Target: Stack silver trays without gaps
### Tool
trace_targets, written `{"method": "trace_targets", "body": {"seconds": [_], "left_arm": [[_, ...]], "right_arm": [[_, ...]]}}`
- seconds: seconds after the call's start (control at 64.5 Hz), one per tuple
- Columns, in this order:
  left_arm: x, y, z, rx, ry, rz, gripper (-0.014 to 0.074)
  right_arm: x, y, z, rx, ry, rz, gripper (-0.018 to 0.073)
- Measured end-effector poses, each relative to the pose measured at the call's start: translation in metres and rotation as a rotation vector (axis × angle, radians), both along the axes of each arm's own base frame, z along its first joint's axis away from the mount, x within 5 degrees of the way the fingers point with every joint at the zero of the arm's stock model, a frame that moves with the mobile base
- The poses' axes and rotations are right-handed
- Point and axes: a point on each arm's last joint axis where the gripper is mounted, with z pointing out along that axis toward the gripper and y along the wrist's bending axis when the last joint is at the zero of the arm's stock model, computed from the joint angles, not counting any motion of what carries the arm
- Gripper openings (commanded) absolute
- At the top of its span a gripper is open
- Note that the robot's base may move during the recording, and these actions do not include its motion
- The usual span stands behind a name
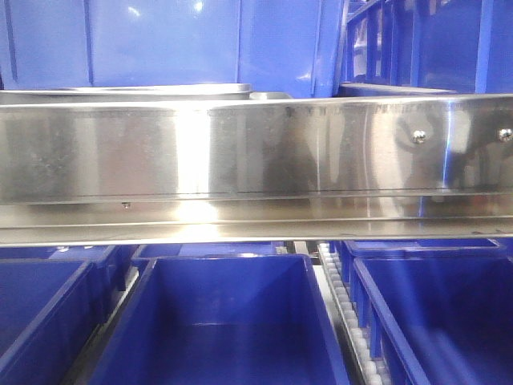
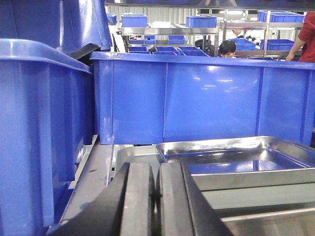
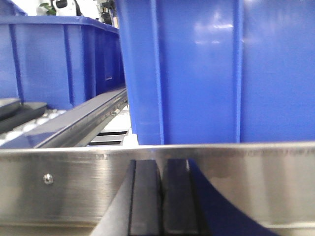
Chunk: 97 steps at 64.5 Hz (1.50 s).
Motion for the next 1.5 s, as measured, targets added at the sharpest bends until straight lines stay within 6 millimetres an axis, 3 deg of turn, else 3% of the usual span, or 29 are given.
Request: {"method": "trace_targets", "body": {"seconds": [0.465,0.713,1.504], "left_arm": [[0.000,0.000,0.000,0.000,0.000,0.000,0.0004],[0.000,0.000,0.000,0.000,0.000,0.000,0.0004],[0.000,0.000,0.000,0.000,-0.005,0.000,0.0004]], "right_arm": [[0.000,0.002,0.005,-0.008,-0.057,0.021,-0.0071],[-0.001,0.001,0.012,-0.096,-0.130,0.001,-0.0071],[-0.005,0.001,0.004,-0.081,-0.067,0.005,-0.0071]]}}
